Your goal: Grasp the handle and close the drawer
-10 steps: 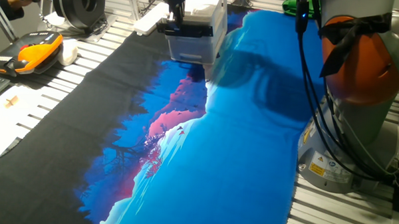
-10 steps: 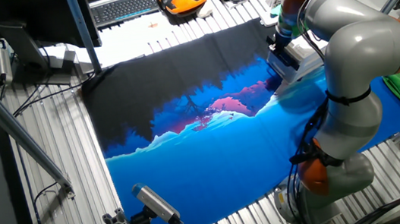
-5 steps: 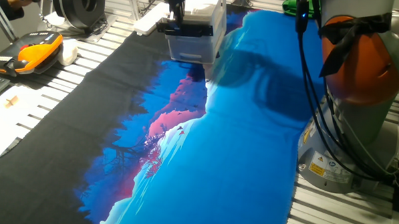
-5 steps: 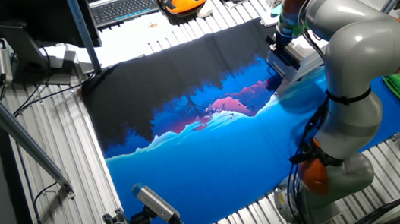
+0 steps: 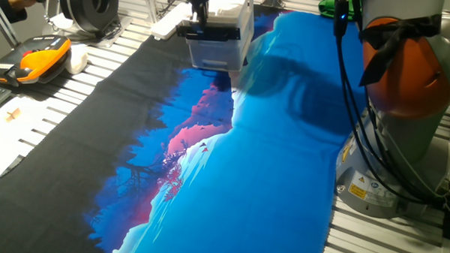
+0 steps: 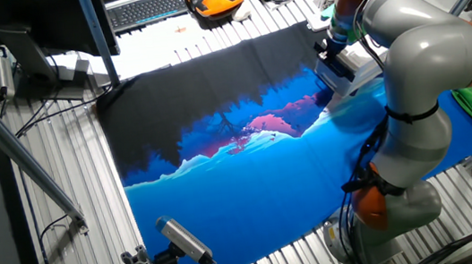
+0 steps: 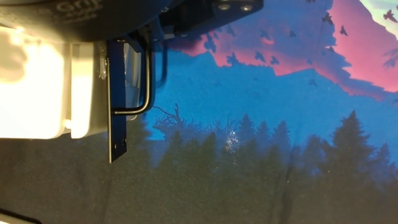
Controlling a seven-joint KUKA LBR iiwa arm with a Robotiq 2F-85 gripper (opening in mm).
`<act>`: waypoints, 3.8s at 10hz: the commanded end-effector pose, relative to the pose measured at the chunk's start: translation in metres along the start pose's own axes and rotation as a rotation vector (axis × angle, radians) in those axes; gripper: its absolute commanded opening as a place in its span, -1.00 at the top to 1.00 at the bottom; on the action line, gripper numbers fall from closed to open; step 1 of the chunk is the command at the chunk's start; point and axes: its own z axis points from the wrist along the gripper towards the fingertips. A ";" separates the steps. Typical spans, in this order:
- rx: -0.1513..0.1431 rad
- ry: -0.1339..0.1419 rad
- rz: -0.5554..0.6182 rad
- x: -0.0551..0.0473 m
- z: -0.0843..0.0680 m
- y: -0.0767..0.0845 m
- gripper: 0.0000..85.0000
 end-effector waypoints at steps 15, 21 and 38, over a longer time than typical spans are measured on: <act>-0.007 -0.009 -0.052 0.001 0.002 -0.009 1.00; 0.015 -0.007 -0.075 0.001 0.001 -0.013 1.00; 0.008 -0.020 -0.134 0.000 0.003 -0.025 1.00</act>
